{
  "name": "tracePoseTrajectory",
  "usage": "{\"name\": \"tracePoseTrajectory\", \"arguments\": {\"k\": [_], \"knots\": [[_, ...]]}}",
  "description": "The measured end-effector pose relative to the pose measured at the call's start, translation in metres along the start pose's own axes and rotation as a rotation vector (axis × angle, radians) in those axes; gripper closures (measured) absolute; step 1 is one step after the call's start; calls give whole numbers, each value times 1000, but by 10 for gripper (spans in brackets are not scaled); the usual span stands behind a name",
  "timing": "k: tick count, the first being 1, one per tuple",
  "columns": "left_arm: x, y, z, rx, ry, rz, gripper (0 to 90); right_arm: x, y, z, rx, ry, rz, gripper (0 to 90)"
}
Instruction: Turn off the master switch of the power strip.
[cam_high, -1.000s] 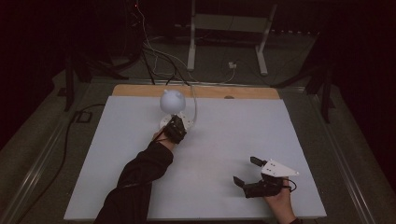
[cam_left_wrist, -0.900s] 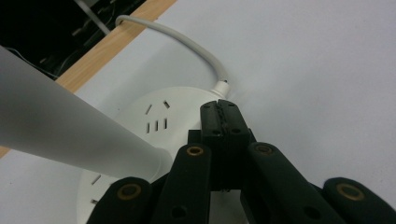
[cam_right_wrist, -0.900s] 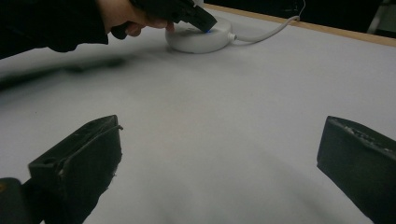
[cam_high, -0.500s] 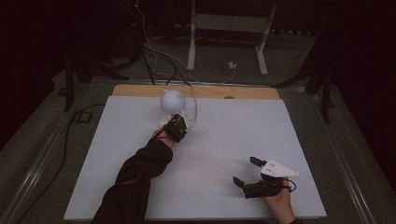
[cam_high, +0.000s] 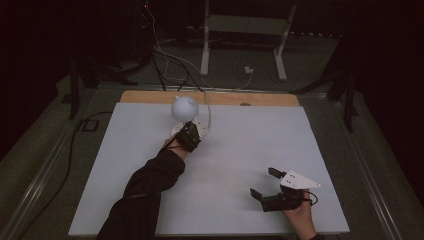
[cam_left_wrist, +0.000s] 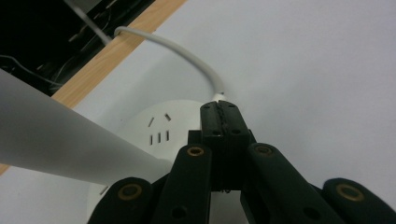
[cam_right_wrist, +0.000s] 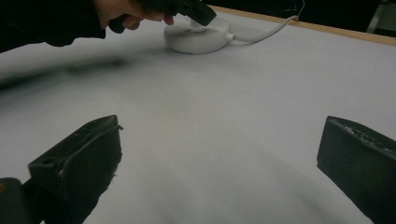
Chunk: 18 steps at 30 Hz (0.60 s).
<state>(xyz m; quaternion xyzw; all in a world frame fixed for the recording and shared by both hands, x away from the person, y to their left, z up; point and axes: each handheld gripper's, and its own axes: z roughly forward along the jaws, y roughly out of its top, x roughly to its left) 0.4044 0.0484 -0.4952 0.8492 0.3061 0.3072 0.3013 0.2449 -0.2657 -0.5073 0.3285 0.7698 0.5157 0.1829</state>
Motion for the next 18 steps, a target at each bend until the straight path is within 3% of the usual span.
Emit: {"name": "tracePoseTrajectory", "arguments": {"k": [4,9,11,18], "knots": [[-2,2,-6,-10,-25,9,900,1,0,0,2,-1,-2,0],[1,5,-13,-17,-80,-22,900,1,0,0,-2,-1,0,0],[2,6,-16,-8,-99,-17,900,0,1,-1,-6,-2,1,0],[14,6,-31,-34,-206,-98,900,1,1,0,-3,0,1,0]]}}
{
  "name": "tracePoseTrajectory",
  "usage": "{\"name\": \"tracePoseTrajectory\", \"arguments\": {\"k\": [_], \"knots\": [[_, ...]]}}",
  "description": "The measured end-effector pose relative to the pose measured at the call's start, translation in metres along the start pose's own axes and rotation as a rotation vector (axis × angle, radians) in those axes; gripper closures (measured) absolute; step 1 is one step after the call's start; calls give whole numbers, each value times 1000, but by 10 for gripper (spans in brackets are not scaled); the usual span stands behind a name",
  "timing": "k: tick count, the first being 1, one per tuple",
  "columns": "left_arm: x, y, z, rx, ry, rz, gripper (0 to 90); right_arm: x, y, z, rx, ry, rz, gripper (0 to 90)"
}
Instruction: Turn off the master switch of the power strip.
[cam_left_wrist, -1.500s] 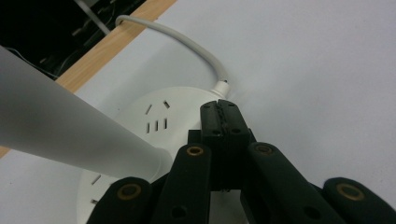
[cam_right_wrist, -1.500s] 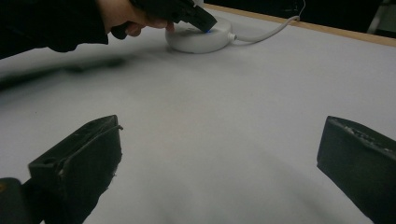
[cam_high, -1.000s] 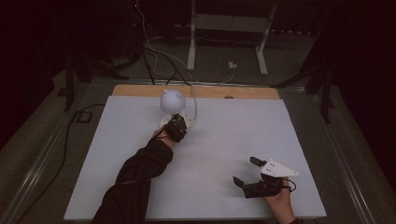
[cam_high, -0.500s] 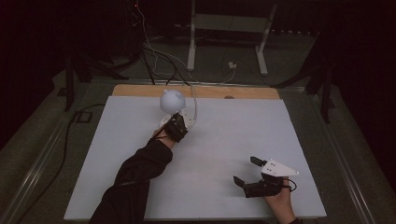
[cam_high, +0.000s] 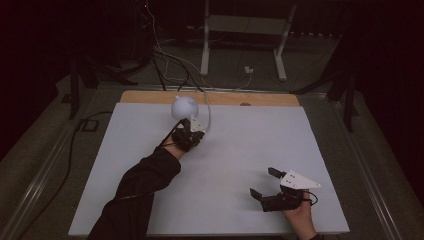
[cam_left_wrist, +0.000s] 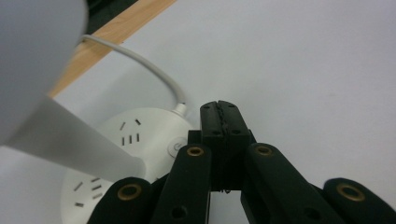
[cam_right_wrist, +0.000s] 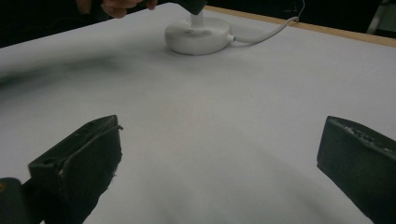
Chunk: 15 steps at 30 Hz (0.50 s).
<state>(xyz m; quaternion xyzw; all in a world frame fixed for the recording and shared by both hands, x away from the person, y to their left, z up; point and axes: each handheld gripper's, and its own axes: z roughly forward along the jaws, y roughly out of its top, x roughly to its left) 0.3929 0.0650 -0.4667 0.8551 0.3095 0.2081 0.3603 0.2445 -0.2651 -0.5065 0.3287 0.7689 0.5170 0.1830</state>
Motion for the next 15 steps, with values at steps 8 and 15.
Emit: {"name": "tracePoseTrajectory", "arguments": {"k": [8,15], "knots": [[9,-4,-19,-13,-76,-39,816,0,-1,0,5,0,4,0],[9,-9,-32,0,-129,-31,610,1,-1,0,4,-3,2,0]]}}
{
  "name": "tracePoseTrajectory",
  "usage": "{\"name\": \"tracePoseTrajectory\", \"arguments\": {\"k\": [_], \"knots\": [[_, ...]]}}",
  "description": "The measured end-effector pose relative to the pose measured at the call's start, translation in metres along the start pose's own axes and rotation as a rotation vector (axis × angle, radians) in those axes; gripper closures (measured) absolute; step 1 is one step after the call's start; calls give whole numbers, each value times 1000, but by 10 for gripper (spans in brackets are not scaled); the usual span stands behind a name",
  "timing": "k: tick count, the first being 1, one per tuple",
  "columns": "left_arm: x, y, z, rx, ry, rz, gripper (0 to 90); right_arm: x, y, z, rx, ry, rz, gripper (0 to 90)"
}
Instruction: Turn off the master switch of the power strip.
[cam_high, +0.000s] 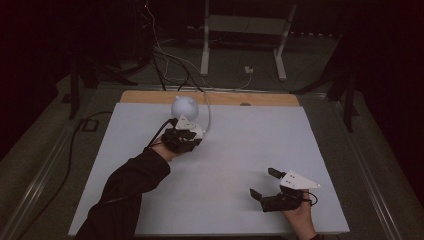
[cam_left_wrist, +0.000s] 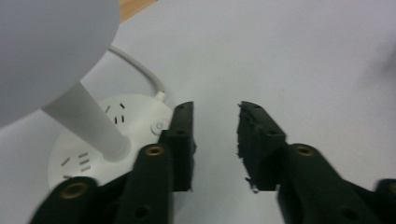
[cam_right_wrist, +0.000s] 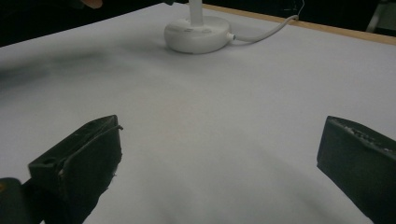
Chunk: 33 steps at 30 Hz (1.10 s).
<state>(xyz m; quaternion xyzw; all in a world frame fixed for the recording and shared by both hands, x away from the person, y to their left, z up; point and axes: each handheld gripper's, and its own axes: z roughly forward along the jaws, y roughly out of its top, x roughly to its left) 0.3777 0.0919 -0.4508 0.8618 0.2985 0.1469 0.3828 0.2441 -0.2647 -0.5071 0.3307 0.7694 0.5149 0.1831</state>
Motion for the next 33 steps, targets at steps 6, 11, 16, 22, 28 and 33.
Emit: {"name": "tracePoseTrajectory", "arguments": {"k": [6,11,16,22,28,33], "knots": [[-3,-4,-10,19,-36,-3,360,1,0,1,6,-2,-1,0],[-1,-9,-18,25,-82,-13,157,0,0,1,5,-3,-1,0],[2,-14,-27,10,-109,-33,25,1,0,1,7,-5,-1,0],[6,-24,-41,-8,-106,-40,6,1,0,1,8,-5,-1,0],[8,-36,-51,-5,-87,-42,6,1,-1,2,11,-6,-4,0],[11,-47,-59,-11,-80,-50,6,1,-1,2,13,-8,-4,0]]}}
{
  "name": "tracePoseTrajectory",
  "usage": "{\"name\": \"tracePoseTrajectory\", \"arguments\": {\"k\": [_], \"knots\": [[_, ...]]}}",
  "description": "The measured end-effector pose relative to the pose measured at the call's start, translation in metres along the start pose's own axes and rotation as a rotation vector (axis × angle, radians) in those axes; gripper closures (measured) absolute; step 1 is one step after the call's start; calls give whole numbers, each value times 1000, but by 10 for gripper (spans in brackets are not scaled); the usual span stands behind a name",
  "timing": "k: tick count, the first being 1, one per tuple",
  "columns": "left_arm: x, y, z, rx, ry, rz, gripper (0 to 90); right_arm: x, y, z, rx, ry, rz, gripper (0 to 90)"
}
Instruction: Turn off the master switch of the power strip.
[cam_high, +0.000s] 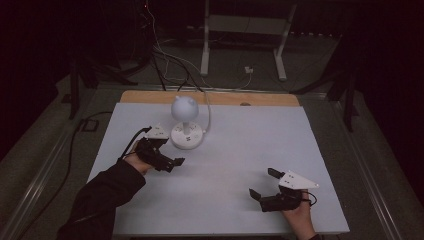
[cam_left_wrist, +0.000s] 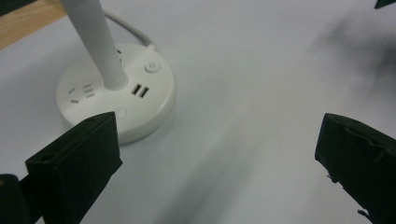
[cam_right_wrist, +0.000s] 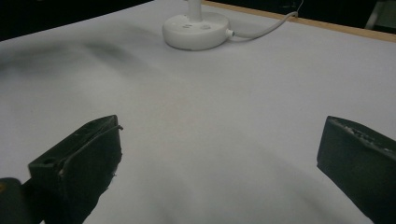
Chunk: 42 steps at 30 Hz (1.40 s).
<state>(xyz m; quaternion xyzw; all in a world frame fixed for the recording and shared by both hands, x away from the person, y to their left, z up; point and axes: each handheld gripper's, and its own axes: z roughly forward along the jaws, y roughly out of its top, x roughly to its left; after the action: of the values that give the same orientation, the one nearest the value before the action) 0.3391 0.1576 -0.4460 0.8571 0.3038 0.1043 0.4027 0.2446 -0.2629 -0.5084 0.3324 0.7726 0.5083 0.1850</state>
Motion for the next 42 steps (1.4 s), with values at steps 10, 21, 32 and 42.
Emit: {"name": "tracePoseTrajectory", "arguments": {"k": [10,21,32,42], "knots": [[3,-22,-20,10,0,-12,6,0,0,0,3,-3,-4,0],[-4,-51,-31,12,-27,-35,6,0,0,1,5,0,0,0],[-16,-80,-35,24,-32,-31,7,2,0,3,13,8,-8,0],[-23,-105,-42,8,1,-27,7,1,0,2,13,10,-6,0]]}}
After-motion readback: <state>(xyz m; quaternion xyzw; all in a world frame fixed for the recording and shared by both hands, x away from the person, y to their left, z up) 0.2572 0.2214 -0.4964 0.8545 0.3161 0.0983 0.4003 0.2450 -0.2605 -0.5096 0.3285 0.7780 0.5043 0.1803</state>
